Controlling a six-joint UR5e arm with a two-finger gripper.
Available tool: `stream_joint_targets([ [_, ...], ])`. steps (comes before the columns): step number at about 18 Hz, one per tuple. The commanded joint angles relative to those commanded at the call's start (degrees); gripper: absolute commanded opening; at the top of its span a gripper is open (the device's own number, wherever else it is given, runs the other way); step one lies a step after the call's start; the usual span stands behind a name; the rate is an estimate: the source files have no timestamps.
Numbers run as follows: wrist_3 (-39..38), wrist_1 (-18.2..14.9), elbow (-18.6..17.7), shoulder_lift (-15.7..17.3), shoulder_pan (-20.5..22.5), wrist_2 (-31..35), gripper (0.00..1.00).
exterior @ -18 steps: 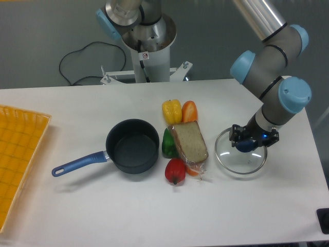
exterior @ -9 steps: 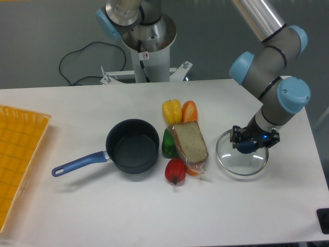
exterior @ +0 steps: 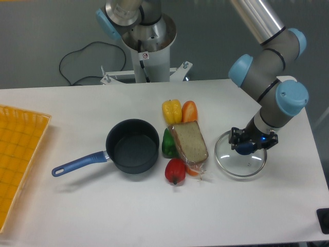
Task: Place the lid on the table
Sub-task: 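Set the glass lid flat on the table and hold it by the knob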
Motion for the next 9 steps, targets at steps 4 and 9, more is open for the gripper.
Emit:
stream_joint_targets([
  [4, -0.17, 0.00, -0.26, 0.00, -0.09, 0.00, 0.59],
  [9, -0.09, 0.17, -0.62, 0.00, -0.26, 0.00, 0.59],
])
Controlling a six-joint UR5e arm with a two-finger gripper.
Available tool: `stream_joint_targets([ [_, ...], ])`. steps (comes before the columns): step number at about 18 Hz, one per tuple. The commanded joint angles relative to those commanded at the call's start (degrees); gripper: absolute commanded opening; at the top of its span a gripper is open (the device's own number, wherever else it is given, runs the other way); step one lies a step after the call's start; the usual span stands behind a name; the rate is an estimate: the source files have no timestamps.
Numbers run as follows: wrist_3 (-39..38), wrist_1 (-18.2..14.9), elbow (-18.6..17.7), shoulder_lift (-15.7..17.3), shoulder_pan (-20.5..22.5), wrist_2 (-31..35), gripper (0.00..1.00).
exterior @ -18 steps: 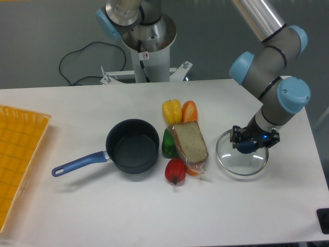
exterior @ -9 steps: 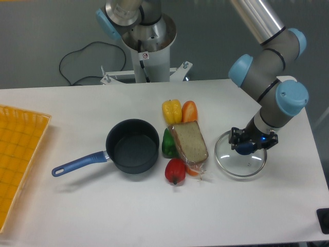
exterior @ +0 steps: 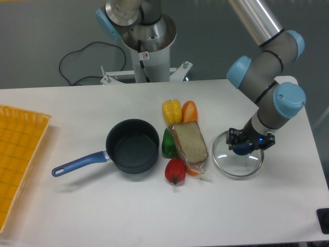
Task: Place the lid on the table
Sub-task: 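Set the glass lid flat on the table and hold it by the knob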
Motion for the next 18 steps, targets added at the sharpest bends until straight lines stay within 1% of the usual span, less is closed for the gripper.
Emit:
stream_joint_targets([
  [8, 0.09, 0.00, 0.09, -0.17, 0.00, 0.00, 0.59],
  [11, 0.18, 1.05, 0.18, -0.44, 0.00, 0.09, 0.59],
  [18, 0.18, 1.14, 0.18, -0.53, 0.18, 0.09, 0.59],
])
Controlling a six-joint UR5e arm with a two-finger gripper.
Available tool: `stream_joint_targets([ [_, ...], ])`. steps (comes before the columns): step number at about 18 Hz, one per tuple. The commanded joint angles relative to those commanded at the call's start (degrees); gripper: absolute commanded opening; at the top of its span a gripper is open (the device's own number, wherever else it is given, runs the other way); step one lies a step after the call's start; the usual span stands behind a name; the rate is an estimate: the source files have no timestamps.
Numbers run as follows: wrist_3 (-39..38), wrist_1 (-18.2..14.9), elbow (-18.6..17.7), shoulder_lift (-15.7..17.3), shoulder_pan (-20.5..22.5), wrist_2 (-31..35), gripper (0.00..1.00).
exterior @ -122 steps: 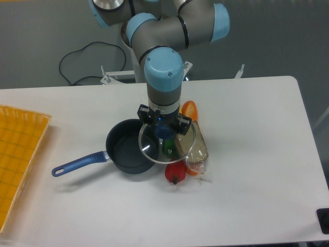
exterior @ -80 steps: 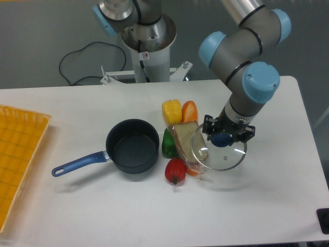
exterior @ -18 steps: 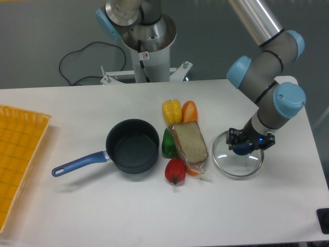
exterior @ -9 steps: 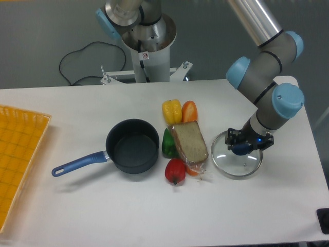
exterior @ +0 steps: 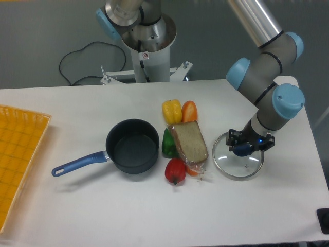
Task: Place the lid on the table
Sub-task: 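Set the glass lid flat on the table and hold it by the knob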
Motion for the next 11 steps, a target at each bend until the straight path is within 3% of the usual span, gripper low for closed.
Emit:
stream_joint_targets([
  [11, 0.00, 0.44, 0.09, -0.44, 0.00, 0.00, 0.59],
])
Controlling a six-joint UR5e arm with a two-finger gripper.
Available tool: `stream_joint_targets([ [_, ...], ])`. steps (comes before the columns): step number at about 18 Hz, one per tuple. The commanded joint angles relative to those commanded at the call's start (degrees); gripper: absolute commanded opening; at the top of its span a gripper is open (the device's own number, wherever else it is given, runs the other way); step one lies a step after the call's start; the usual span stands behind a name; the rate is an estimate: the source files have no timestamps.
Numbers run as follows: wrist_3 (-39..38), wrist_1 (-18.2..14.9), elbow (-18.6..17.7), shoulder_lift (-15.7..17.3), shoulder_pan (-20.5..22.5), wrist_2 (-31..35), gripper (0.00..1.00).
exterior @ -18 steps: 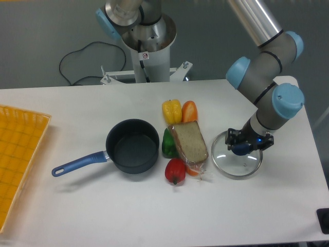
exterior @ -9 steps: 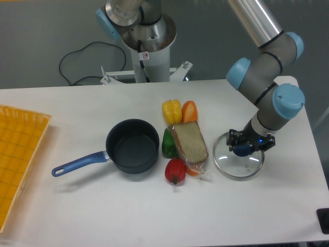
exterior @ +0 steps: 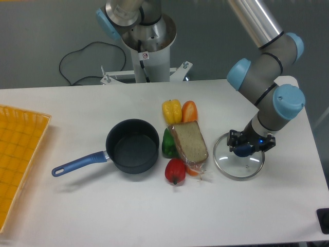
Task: Place the lid on the table
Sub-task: 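Set the glass lid flat on the table and hold it by the knob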
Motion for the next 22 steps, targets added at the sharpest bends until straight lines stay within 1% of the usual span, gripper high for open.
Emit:
stream_joint_targets([
  [15, 0.00, 0.00, 0.00, -0.18, 0.00, 0.09, 0.61],
  [17, 0.00, 0.09, -0.09, -0.18, 0.00, 0.09, 0.65],
  [19, 0.00, 1.14, -0.26, -0.18, 0.00, 0.09, 0.71],
  [22, 0.00, 1.41, -0.26, -0.18, 0.00, 0.09, 0.76],
])
